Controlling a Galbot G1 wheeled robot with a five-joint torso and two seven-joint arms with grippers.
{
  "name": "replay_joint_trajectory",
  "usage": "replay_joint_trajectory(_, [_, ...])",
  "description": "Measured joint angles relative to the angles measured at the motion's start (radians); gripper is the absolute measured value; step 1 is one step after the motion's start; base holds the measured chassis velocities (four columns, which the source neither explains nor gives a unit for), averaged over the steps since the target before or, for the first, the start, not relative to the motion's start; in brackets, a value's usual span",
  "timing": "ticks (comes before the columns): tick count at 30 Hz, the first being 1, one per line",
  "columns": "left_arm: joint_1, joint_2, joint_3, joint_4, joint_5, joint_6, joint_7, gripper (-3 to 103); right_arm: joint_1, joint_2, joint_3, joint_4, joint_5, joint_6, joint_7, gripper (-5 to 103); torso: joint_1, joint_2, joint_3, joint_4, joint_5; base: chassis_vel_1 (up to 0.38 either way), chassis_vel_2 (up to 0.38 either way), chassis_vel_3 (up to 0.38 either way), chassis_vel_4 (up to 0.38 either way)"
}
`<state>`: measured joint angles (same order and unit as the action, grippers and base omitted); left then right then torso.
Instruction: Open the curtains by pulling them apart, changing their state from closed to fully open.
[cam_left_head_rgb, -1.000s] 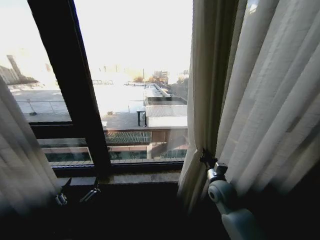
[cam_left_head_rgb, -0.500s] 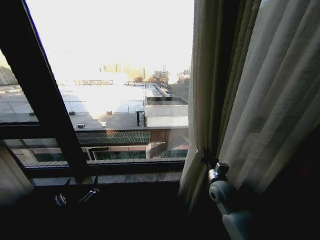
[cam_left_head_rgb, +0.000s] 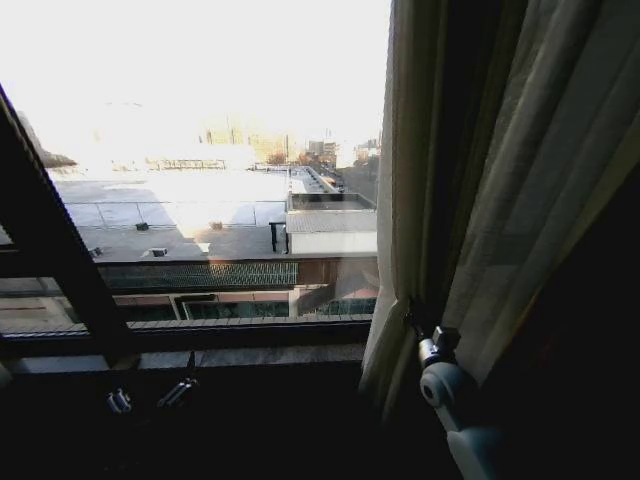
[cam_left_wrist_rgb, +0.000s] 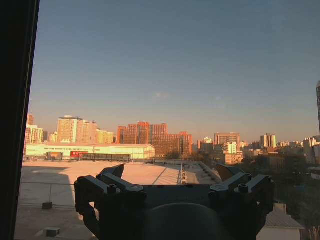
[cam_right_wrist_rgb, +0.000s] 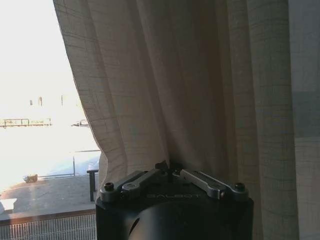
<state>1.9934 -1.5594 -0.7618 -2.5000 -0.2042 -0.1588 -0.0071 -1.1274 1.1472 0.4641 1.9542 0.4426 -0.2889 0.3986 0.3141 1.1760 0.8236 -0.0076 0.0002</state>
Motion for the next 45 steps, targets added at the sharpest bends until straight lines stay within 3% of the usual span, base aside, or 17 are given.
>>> replay_joint_trajectory(27, [0.001, -0.001, 0.001, 0.0, -0.002, -0.004, 0.001, 100, -0.008, 0.003, -0.002, 0.0, -0.015, 0.017, 0.001, 0, 0.0, 0.0, 0.0, 0.0, 0.0001, -0.346, -0.345, 0.355, 0.348])
replay_joint_trajectory(33, [0.002, -0.003, -0.001, 0.0, -0.002, -0.008, 0.002, 100, 0.0, 0.001, -0.007, -0.005, -0.032, 0.017, 0.01, 0, 0.0, 0.0, 0.0, -0.0002, 0.0009, -0.104, -0.146, 0.134, 0.117])
replay_joint_trajectory(38, [0.007, -0.006, -0.001, 0.0, -0.002, -0.014, 0.002, 100, 0.004, 0.001, -0.009, -0.007, -0.032, 0.017, 0.023, 0, 0.0, 0.0, 0.0, 0.0, -0.001, 0.0, 0.0, 0.0, 0.0])
replay_joint_trajectory(45, [0.009, -0.007, 0.001, 0.0, 0.0, -0.016, 0.001, 100, 0.013, 0.006, 0.011, -0.025, -0.029, 0.017, 0.087, 0, 0.0, 0.0, 0.0, 0.0, 0.0001, 0.04, 0.044, -0.042, -0.031])
